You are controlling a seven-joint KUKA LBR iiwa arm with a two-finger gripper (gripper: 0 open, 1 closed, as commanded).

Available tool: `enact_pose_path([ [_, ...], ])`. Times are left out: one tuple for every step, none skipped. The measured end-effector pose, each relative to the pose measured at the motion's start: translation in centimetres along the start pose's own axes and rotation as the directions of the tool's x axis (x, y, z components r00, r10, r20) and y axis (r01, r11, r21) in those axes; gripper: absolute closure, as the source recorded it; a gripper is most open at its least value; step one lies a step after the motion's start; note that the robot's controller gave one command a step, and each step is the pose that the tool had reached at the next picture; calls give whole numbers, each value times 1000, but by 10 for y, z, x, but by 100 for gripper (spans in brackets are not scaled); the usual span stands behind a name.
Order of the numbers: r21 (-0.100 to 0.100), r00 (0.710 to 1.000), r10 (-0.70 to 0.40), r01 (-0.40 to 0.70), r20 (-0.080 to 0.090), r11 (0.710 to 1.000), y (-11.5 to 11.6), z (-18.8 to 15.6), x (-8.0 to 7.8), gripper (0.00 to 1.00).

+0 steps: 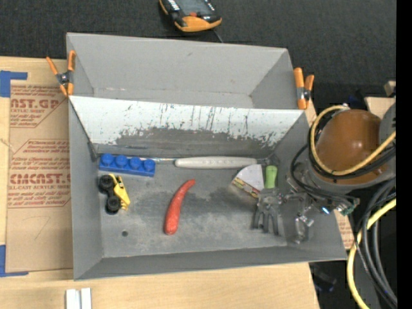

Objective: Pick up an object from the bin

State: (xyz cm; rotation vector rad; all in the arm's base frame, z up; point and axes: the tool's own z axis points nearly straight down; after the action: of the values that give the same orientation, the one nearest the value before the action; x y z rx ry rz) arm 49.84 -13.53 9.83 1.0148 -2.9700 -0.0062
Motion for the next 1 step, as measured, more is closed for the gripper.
enact_pose_path([
  [5,989,-148,148,17,989,-9,29,-13,0],
])
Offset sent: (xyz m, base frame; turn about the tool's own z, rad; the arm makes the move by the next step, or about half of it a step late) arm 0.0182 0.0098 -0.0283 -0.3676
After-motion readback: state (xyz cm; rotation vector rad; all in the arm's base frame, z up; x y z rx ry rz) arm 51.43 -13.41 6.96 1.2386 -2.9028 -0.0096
